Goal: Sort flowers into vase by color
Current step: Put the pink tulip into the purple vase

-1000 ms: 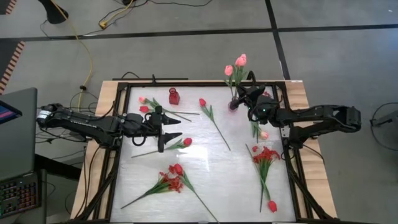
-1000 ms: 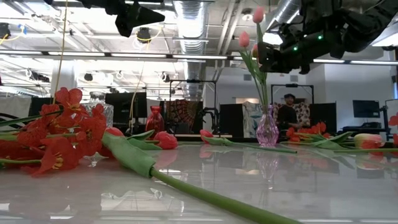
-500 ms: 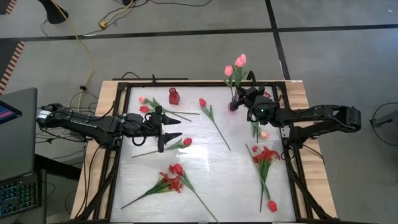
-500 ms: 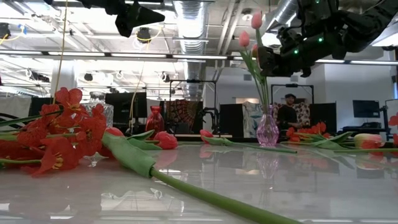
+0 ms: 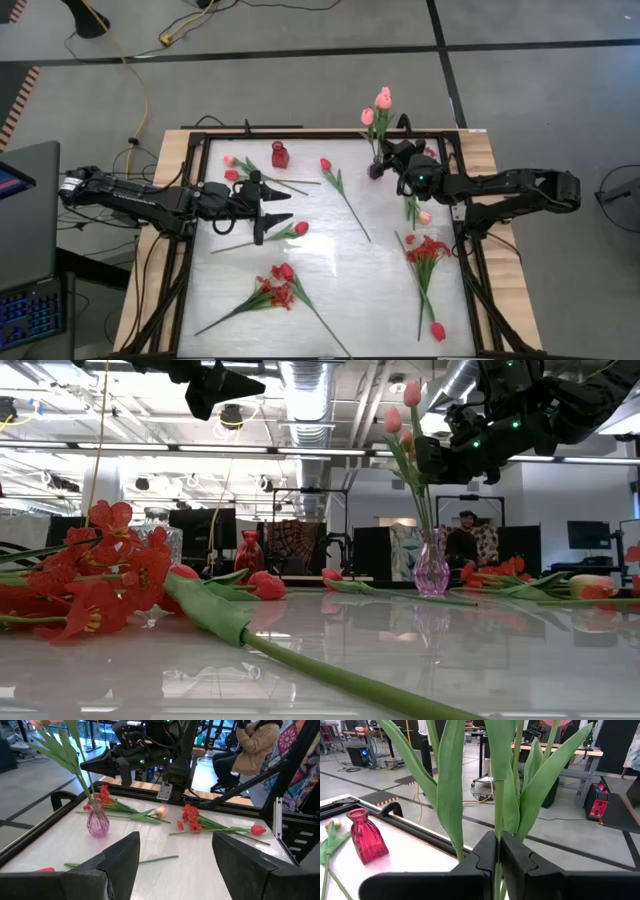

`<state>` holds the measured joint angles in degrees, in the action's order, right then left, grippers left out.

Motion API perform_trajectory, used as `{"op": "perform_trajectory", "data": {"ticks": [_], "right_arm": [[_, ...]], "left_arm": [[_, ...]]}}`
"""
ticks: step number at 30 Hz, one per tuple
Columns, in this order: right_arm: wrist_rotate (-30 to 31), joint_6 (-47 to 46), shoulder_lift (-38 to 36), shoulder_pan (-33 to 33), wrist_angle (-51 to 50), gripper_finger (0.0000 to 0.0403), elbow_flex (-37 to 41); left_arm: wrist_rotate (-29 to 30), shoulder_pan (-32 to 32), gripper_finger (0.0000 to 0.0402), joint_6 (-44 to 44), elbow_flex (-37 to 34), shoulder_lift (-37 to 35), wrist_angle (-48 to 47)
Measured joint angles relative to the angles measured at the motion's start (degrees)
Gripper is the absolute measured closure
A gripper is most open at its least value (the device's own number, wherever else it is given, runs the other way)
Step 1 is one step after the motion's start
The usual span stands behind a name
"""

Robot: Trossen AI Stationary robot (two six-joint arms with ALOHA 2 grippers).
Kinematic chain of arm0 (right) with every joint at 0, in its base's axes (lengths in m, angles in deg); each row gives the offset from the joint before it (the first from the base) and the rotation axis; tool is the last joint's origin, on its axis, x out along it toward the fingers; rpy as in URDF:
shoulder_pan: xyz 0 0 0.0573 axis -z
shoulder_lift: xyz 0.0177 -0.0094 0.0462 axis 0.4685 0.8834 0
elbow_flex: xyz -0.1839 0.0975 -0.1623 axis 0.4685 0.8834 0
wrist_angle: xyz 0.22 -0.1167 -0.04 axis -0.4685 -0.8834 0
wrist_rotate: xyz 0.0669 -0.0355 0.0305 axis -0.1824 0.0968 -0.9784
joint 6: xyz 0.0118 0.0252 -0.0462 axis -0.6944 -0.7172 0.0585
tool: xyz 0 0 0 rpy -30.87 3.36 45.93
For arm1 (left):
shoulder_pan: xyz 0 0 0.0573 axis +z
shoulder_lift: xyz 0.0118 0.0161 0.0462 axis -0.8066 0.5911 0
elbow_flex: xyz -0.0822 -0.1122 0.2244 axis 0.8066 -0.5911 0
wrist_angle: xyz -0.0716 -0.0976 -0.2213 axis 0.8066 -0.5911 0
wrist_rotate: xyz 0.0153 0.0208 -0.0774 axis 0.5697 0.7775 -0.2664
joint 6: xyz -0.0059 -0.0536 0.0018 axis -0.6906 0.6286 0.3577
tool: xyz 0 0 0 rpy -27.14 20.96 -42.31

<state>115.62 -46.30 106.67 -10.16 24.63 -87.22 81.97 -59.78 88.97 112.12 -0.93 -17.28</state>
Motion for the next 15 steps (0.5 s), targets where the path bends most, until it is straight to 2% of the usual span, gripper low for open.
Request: {"op": "perform_trajectory", "data": {"ticks": [9,15], "right_arm": [[-0.17,0.15,0.00,-0.26,0.00,0.0350,0.00],[-0.15,1.33,-0.07,-0.81,-0.02,0.0310,0.00]], "left_arm": [[-0.48,0.00,0.0164,0.35,0.00,0.00,0.04],[-0.49,0.00,0.0164,0.19,0.00,0.00,0.03]]}}
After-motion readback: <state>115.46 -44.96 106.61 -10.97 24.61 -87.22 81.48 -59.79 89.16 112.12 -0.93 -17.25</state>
